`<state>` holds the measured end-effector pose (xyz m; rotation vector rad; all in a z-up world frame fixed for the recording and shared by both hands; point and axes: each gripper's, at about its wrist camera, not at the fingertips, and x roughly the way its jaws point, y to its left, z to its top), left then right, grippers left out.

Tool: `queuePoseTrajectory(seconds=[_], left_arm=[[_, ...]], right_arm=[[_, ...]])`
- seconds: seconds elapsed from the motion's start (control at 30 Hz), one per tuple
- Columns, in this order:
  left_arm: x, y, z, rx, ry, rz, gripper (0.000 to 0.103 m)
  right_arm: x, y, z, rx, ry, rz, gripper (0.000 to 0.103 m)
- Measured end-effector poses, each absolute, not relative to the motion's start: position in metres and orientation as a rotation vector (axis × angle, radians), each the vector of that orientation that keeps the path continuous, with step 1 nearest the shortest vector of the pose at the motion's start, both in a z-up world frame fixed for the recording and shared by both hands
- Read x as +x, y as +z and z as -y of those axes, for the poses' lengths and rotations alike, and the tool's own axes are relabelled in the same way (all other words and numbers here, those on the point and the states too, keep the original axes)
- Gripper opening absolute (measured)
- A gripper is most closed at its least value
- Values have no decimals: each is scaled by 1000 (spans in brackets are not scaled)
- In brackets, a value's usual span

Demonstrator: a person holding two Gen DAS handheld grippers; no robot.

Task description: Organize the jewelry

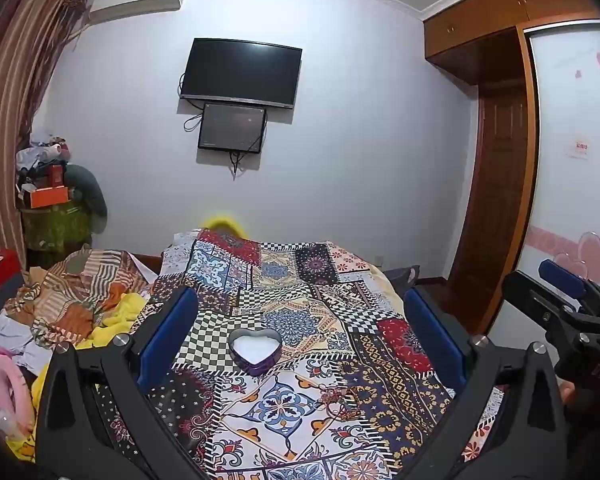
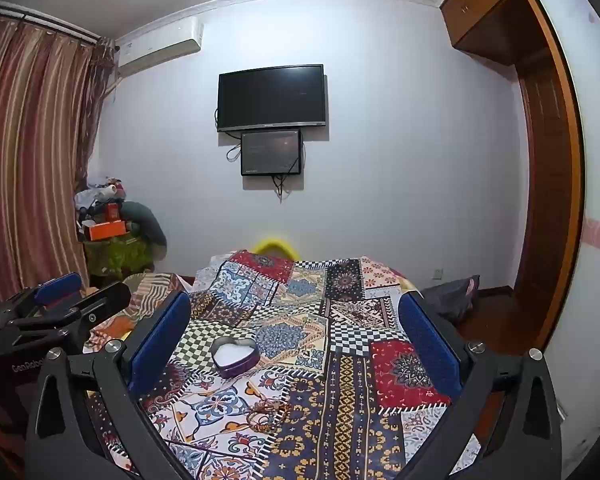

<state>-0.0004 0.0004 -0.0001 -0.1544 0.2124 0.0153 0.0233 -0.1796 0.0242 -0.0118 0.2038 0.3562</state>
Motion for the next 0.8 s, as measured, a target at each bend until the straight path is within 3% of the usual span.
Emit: queuePoseTrajectory(seconds=[0.8], left_arm=[[0,-3,-1,-133,21,-229,103]], right_arm=[[26,23,180,-4,356,-225,103]])
